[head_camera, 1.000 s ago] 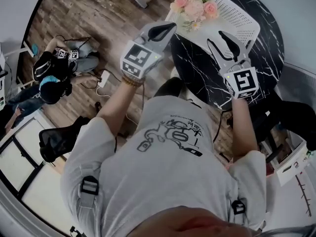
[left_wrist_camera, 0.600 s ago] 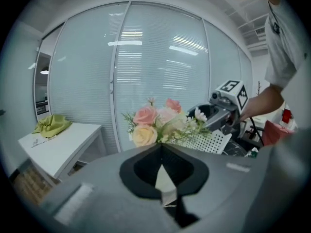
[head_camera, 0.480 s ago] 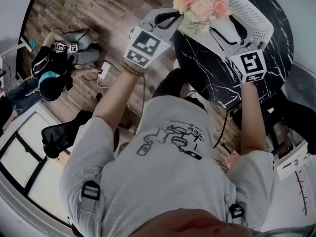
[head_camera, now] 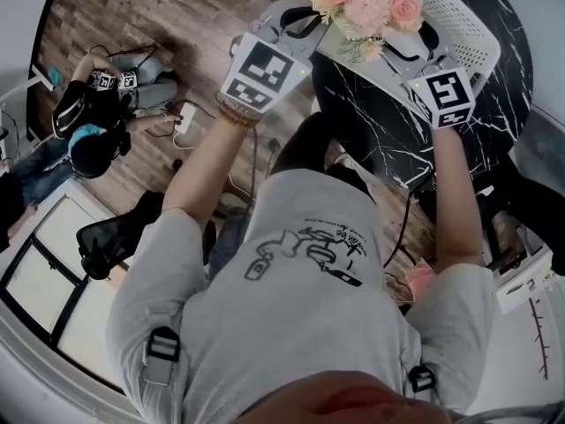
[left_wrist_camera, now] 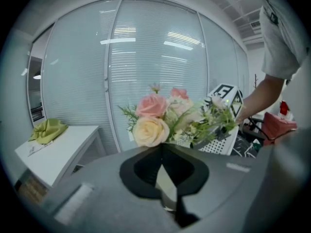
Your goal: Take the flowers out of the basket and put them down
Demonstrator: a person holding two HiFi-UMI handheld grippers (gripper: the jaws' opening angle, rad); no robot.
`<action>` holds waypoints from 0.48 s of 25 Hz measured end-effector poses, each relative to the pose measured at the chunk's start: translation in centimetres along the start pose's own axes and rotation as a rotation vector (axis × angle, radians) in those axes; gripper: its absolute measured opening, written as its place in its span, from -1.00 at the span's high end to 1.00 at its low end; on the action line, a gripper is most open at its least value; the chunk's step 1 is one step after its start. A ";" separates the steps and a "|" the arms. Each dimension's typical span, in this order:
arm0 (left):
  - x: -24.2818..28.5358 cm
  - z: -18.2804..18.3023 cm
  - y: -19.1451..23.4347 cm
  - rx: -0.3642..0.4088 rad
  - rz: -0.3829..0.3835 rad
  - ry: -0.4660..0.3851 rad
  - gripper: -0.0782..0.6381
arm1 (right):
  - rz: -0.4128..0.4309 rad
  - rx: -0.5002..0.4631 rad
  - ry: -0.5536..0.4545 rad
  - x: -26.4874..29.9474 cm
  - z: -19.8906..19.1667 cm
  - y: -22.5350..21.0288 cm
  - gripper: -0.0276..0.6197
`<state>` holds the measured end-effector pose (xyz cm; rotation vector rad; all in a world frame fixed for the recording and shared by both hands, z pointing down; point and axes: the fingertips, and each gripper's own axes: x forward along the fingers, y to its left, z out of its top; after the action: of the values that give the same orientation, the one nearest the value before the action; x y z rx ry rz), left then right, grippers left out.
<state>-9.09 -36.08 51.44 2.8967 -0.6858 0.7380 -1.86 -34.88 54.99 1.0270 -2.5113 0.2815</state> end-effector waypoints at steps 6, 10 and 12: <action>0.9 -0.2 0.3 0.015 0.003 0.010 0.77 | 0.016 0.011 -0.004 1.5 -1.0 -0.1 -0.24; 1.4 -0.4 0.4 0.025 0.005 0.020 0.77 | 0.021 0.026 -0.009 2.4 -1.6 -0.4 -0.25; 1.6 -0.5 0.3 0.028 0.006 0.024 0.77 | 0.026 0.026 -0.006 2.7 -2.0 -0.5 -0.25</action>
<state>-8.14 -36.89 52.64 2.9074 -0.6880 0.7877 -2.63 -36.26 57.97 1.0076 -2.5340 0.3202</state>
